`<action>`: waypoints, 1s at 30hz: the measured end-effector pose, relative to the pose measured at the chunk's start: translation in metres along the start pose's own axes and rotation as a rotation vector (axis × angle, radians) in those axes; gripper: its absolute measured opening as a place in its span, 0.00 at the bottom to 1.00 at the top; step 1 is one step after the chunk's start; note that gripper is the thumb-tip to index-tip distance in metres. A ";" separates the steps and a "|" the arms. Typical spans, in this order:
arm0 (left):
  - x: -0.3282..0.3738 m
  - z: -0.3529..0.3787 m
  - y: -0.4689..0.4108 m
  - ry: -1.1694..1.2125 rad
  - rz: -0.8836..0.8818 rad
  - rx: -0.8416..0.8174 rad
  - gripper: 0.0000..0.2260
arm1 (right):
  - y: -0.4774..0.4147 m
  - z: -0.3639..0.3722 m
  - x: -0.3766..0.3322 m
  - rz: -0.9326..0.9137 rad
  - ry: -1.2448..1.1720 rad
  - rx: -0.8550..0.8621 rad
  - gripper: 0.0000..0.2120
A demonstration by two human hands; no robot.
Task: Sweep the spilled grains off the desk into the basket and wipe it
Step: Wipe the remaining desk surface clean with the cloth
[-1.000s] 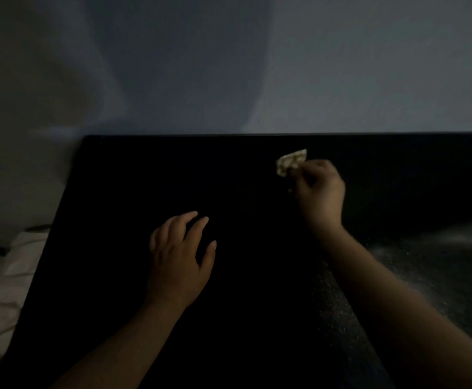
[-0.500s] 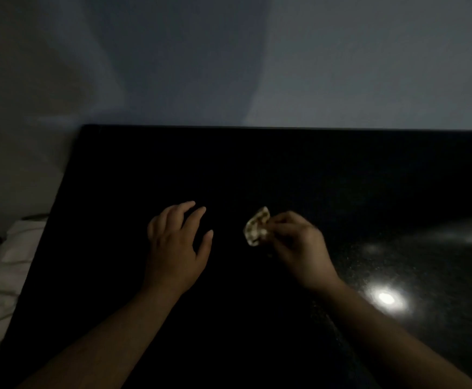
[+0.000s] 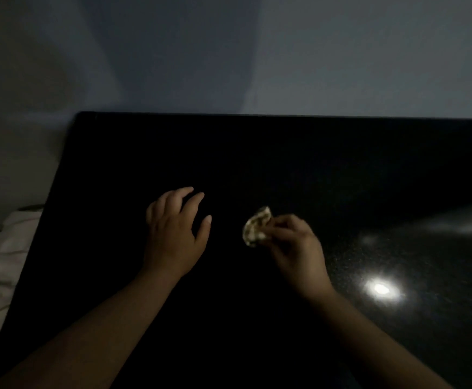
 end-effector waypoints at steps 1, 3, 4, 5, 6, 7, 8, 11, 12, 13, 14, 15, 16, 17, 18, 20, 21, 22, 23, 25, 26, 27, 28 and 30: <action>0.000 0.000 0.000 -0.005 0.002 -0.003 0.24 | 0.005 -0.001 -0.004 -0.023 -0.052 -0.070 0.10; -0.001 0.001 0.000 -0.008 0.004 -0.005 0.23 | -0.003 -0.014 0.001 -0.017 -0.113 -0.067 0.06; -0.001 0.002 0.000 -0.003 0.004 -0.003 0.23 | -0.013 -0.025 0.009 0.021 -0.101 0.033 0.06; -0.002 0.002 0.001 0.004 0.006 0.000 0.23 | -0.024 -0.036 0.022 0.086 -0.072 0.150 0.06; -0.002 0.002 0.001 0.012 0.008 0.003 0.23 | -0.035 -0.044 0.035 0.168 -0.044 0.242 0.07; -0.002 0.003 0.001 0.017 0.011 0.006 0.23 | -0.043 -0.046 0.046 0.246 -0.016 0.288 0.07; -0.002 0.003 0.001 0.019 0.014 0.009 0.23 | -0.046 -0.043 0.054 0.300 0.019 0.298 0.09; -0.002 0.002 0.001 0.028 0.029 0.026 0.22 | -0.030 -0.020 0.049 0.255 0.093 0.270 0.10; -0.002 0.002 0.001 0.030 0.037 0.035 0.22 | -0.017 -0.013 0.039 0.199 0.100 0.245 0.10; -0.002 0.002 0.002 0.027 0.045 0.038 0.21 | -0.001 -0.008 0.028 0.138 0.109 0.215 0.09; -0.002 0.002 0.002 0.025 0.049 0.039 0.21 | 0.018 -0.005 0.016 0.084 0.107 0.185 0.10; -0.001 0.001 0.003 0.024 0.047 0.038 0.21 | 0.036 -0.003 0.005 0.045 0.078 0.142 0.11; 0.000 0.001 0.003 0.022 0.045 0.040 0.22 | 0.052 -0.001 -0.005 0.024 0.029 0.087 0.12; 0.000 0.001 0.003 0.021 0.045 0.040 0.22 | 0.063 0.000 -0.012 0.013 -0.032 0.024 0.12; 0.000 0.001 0.003 0.017 0.047 0.039 0.22 | 0.068 -0.001 -0.016 0.004 -0.090 -0.037 0.11; 0.000 0.001 0.003 0.007 0.047 0.034 0.22 | 0.059 -0.010 -0.011 0.014 -0.135 -0.016 0.08; -0.001 0.001 0.003 0.006 0.044 0.028 0.22 | 0.047 -0.019 -0.003 0.051 -0.107 0.082 0.08; -0.002 0.001 0.003 0.010 0.042 0.023 0.22 | 0.033 -0.029 0.009 0.109 -0.053 0.194 0.06; -0.002 0.001 0.003 0.016 0.042 0.020 0.22 | 0.018 -0.037 0.021 0.182 -0.004 0.274 0.05; -0.002 0.001 0.003 0.020 0.047 0.017 0.22 | -0.004 -0.039 0.039 0.301 0.054 0.307 0.07; -0.002 0.000 0.003 0.017 0.048 0.017 0.22 | -0.007 -0.033 0.044 0.318 0.078 0.293 0.09; -0.002 0.001 0.003 0.012 0.044 0.016 0.22 | -0.005 -0.025 0.043 0.308 0.103 0.288 0.09; -0.002 0.001 0.003 0.005 0.039 0.015 0.21 | 0.001 -0.018 0.037 0.275 0.121 0.283 0.08; -0.002 0.001 0.003 -0.004 0.033 0.016 0.20 | 0.029 -0.004 0.015 0.161 0.137 0.237 0.08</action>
Point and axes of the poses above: each hand's wrist, its own y-axis away from the middle knuckle, its own z-axis out of the palm, x = y × z, the point moved 4 cm from there along -y, towards the middle knuckle, and after that the axes turned 13 degrees about y, right-handed, at the moved point
